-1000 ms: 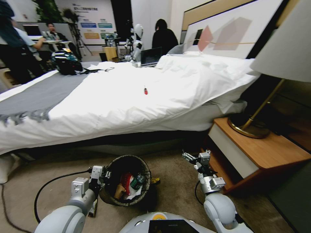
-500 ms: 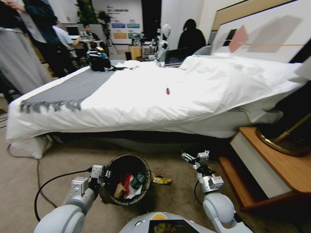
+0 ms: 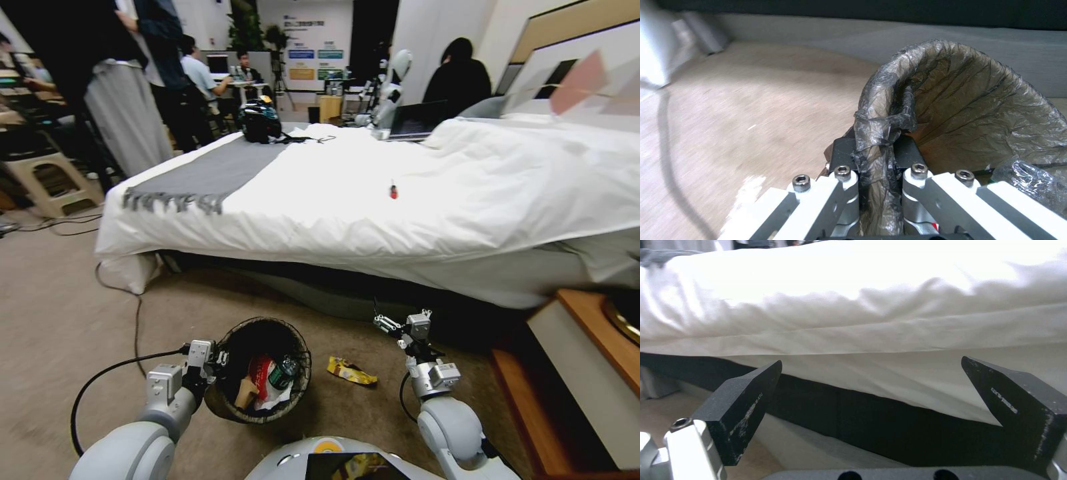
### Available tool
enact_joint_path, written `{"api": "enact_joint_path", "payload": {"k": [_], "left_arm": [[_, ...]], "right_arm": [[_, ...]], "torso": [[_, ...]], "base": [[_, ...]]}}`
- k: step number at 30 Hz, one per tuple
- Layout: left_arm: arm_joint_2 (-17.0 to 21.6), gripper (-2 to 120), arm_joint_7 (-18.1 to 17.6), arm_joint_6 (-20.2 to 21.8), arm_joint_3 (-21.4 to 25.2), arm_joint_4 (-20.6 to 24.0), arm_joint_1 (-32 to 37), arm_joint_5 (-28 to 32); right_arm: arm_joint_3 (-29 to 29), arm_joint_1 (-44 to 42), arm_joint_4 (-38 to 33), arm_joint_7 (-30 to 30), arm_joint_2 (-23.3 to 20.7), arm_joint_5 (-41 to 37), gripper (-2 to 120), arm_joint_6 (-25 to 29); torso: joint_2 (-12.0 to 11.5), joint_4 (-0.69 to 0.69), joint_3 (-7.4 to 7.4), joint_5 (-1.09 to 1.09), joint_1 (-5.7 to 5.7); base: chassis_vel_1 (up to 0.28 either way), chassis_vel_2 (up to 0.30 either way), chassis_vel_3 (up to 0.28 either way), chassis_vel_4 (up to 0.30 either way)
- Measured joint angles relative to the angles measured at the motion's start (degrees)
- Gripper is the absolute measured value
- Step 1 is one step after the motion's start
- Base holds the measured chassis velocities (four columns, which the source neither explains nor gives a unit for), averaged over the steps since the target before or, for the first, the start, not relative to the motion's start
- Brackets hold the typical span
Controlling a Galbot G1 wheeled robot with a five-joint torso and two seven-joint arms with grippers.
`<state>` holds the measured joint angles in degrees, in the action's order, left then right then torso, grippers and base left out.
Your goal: Pick up the trash bin, then pick up the garbage from the floor and place it into the trash bin.
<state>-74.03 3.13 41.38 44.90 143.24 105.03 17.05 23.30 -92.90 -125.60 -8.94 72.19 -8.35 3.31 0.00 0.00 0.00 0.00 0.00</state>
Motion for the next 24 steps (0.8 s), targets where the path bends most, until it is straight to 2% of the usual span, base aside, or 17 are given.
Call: {"api": "enact_joint_path", "payload": {"k": [6,10,12,14,16,17,19,24], "left_arm": [[0.0,6,0.0,-0.7,0.1,0.0,0.0,-0.2],[0.0,6,-0.1,-0.9,0.1,0.0,-0.1,-0.2],[0.0,6,-0.1,-1.0,0.1,0.0,-0.2,-0.2],[0.1,6,-0.1,-1.0,0.1,0.0,-0.2,-0.2],[0.3,6,-0.2,-1.0,0.2,0.0,-0.3,-0.1],[0.3,6,-0.2,-1.0,0.2,0.0,-0.3,-0.1],[0.4,6,-0.2,-1.0,0.4,0.0,-0.4,0.0],[0.3,6,-0.2,-1.0,0.4,0.0,-0.4,0.0]], "right_arm": [[2.3,-0.3,-0.4,1.2,-0.9,-1.8,100,-3.8],[5.2,-1.1,-0.9,3.6,-3.5,-4.0,100,-8.0],[6.5,-1.2,-0.2,3.6,-7.7,-5.3,100,-9.0],[6.8,-1.3,0.0,3.6,-9.1,-6.2,100,-9.4],[7.4,-1.6,0.6,4.0,-13.4,-10.5,100,-11.3],[7.4,-1.6,0.6,4.0,-13.4,-10.5,100,-11.3],[7.8,-1.5,1.6,5.4,-17.0,-15.2,100,-13.1],[7.4,-0.7,2.9,7.4,-21.1,-21.1,100,-15.8]], "torso": [[0.0,0.03,0.0,0.0,0.0],[0.0,-0.04,0.0,0.01,0.0],[0.0,-0.02,-0.01,0.01,0.0],[0.0,-0.01,-0.01,0.01,0.0],[0.0,-0.01,0.0,0.0,0.0],[0.0,-0.01,0.0,0.0,0.0],[0.0,0.0,-0.01,0.01,0.0],[0.0,-0.01,-0.01,0.01,0.0]], "base": [[0.071,0.066,0.075,0.079],[0.007,0.007,0.015,0.007],[0.0,0.0,0.0,0.0],[0.0,0.0,0.0,0.0],[0.0,0.0,0.0,0.0],[0.0,0.0,0.0,0.0],[0.0,0.0,0.0,0.0],[0.0,0.0,0.0,0.0]]}}
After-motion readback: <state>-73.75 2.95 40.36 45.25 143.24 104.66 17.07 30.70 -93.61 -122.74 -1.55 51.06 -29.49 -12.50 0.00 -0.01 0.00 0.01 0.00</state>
